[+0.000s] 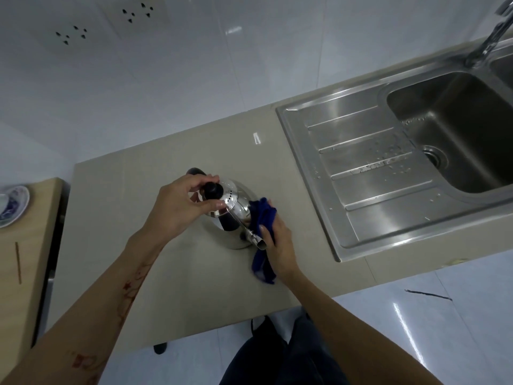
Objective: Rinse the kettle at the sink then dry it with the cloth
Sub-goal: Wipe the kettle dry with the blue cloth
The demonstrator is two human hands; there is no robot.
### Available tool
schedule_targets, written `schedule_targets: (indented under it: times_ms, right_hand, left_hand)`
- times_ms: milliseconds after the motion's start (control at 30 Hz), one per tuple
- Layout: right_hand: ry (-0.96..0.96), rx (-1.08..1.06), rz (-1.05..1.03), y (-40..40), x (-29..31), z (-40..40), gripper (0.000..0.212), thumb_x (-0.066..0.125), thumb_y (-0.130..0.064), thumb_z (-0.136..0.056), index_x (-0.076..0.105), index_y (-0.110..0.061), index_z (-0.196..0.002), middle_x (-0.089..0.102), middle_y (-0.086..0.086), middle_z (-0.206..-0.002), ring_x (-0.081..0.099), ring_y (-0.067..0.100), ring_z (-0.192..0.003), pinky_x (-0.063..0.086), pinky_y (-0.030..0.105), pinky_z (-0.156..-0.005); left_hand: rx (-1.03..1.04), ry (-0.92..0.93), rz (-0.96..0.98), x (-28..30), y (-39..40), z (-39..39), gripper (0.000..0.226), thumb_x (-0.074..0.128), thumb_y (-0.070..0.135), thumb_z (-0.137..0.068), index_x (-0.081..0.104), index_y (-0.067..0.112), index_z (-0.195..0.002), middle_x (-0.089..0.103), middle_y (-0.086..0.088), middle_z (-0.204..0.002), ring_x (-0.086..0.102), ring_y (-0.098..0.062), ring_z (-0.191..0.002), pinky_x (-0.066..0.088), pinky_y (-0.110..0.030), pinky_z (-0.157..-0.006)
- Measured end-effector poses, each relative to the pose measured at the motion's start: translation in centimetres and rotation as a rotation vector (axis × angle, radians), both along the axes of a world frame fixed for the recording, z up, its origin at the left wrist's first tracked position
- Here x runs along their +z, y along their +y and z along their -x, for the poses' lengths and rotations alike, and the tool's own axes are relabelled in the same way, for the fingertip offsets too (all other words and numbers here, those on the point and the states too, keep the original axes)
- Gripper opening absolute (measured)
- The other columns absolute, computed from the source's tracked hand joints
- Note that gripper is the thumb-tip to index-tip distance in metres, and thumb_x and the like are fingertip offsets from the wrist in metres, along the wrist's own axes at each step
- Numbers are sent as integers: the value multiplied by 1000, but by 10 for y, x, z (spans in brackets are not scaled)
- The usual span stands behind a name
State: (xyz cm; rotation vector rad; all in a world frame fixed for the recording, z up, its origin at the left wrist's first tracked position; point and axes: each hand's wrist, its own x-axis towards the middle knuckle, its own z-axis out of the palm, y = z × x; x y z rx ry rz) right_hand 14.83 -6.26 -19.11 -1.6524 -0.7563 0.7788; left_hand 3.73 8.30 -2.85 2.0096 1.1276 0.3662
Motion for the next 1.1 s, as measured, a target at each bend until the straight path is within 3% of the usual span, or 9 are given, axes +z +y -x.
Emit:
schedule_targets:
  times_ms: [267,433,533,633,733,800,867,967,1100]
  right_hand:
    - [-114,12,-167,-6,19,-5,51,66,-8,-91,55,-21,-139,51,-4,-147,49,15,-130,42,23,-107]
    - [-62,-96,213,-5,6,2,17,58,-16,-97,54,-10,-113,65,6,-101,56,17,-82,40,25,-73]
    - [-36,-121,92,4,43,-13,6,55,-16,-98,58,-17,-103,66,-1,-91,57,7,-73,40,21,-69]
    - [-175,-37,-180,14,81,-24,32,58,-17,-97,62,-18,-129,67,-2,-125,58,0,-108,43,17,-97]
    - [-362,82,-206,14,64,-5,50,47,-26,-102,36,-21,-150,38,1,-157,32,10,-143,18,27,-120]
    - [-233,-56,-106,6,32,11,49,34,-40,-103,37,-19,-148,49,4,-145,44,9,-132,30,36,-115]
    - [-11,-244,39,2,16,17,56,19,-49,-103,48,-10,-131,59,4,-114,52,5,-98,43,42,-93]
    - [144,-347,246,19,33,13,51,20,-44,-105,46,-10,-132,54,9,-126,45,18,-105,33,35,-102]
    - [-185,-291,-4,49,75,16,51,17,-54,-102,36,-37,-146,56,-6,-138,53,23,-119,39,36,-100]
  left_hand:
    - [-35,12,6,1,1,2,50,86,18,-67,71,28,-114,68,16,-118,55,22,-98,46,-17,-97]
    - [-50,3,33,2,2,3,50,86,16,-69,70,24,-116,67,14,-121,55,20,-102,46,-19,-99]
    - [-97,-4,87,1,6,5,50,84,13,-71,69,23,-118,67,13,-125,56,9,-116,43,-14,-102]
    - [-186,22,167,3,9,-2,53,82,7,-73,68,25,-121,68,13,-123,57,2,-119,40,-21,-109]
    - [-273,23,248,8,10,-11,56,79,0,-73,66,21,-123,68,9,-122,59,-3,-118,39,-28,-111]
    - [-289,19,253,11,10,-12,54,80,-2,-72,66,19,-119,66,10,-125,57,0,-121,36,-29,-113]
    - [-299,46,174,13,9,-13,49,82,2,-71,68,21,-114,61,11,-128,53,0,-123,40,-29,-110]
    - [-333,165,-63,17,2,-20,49,84,6,-68,68,30,-108,50,5,-127,49,-9,-117,48,-13,-84]
    - [-316,172,-113,14,-12,-22,51,79,3,-75,57,43,-99,57,10,-106,57,-11,-97,45,-10,-76]
